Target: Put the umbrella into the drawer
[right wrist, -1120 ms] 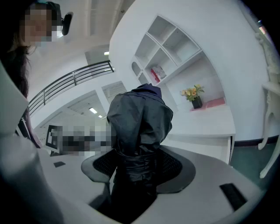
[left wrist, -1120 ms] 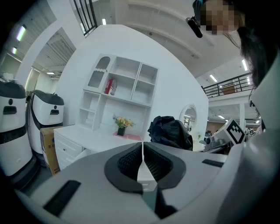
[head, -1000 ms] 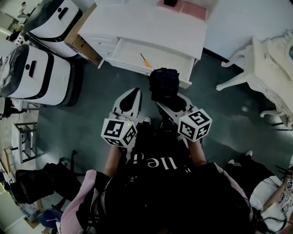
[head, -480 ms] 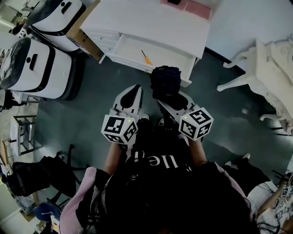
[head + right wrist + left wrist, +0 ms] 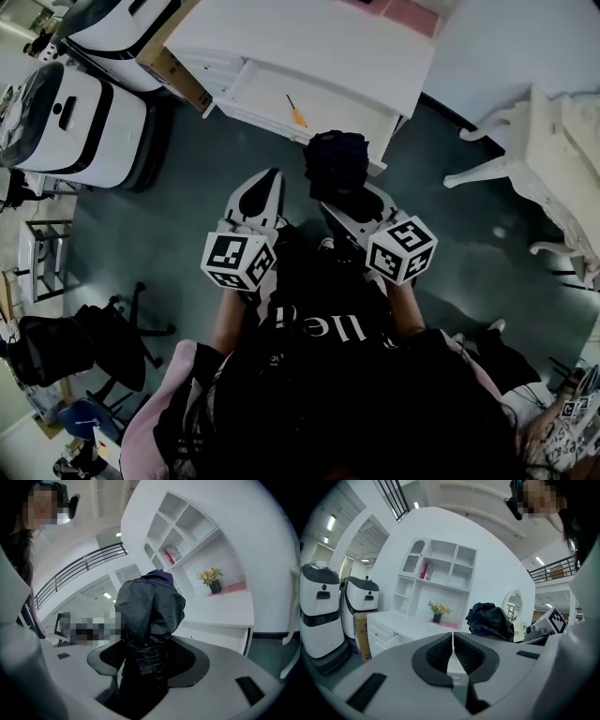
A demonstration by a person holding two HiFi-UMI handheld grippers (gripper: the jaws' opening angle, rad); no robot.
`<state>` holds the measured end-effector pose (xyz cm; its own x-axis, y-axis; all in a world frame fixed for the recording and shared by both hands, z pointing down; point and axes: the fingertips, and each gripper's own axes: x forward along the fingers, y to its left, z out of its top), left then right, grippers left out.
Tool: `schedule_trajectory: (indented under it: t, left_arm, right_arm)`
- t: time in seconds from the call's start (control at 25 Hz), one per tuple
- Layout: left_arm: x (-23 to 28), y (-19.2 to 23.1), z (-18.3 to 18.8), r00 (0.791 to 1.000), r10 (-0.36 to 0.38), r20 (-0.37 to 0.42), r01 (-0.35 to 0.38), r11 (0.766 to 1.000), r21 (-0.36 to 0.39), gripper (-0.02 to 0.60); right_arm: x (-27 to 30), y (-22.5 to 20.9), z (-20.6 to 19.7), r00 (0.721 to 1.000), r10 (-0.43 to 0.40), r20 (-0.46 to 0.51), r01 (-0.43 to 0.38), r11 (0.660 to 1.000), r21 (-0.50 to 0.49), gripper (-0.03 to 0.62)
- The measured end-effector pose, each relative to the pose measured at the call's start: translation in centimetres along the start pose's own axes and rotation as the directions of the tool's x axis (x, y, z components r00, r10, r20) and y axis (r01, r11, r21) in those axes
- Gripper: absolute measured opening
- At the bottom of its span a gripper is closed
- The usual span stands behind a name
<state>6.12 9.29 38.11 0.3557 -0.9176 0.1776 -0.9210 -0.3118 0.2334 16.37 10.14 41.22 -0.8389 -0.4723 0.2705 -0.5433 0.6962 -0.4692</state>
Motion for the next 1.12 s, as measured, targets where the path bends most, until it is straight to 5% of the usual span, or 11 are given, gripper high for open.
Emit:
schedule_trajectory:
  t: [0.56,1.12]
  left_arm:
    - [4.8,3.6,0.6,1.000,-0.025,-0.011,0.024,1.000,-0.020,0.023]
    - [12.6,16.9,5.9,0.982,-0.188,-0.028,0.188,0.982,0.002,0.023]
  right_arm:
    - [3.8,-3.3,0.7,0.997,-0.060,-0.042,0.062,0.998,0.025,0.278]
    - [20.0,-5.5,6.1,0.985,-0.168,-0.033,0.171,0.983,0.075,0.278]
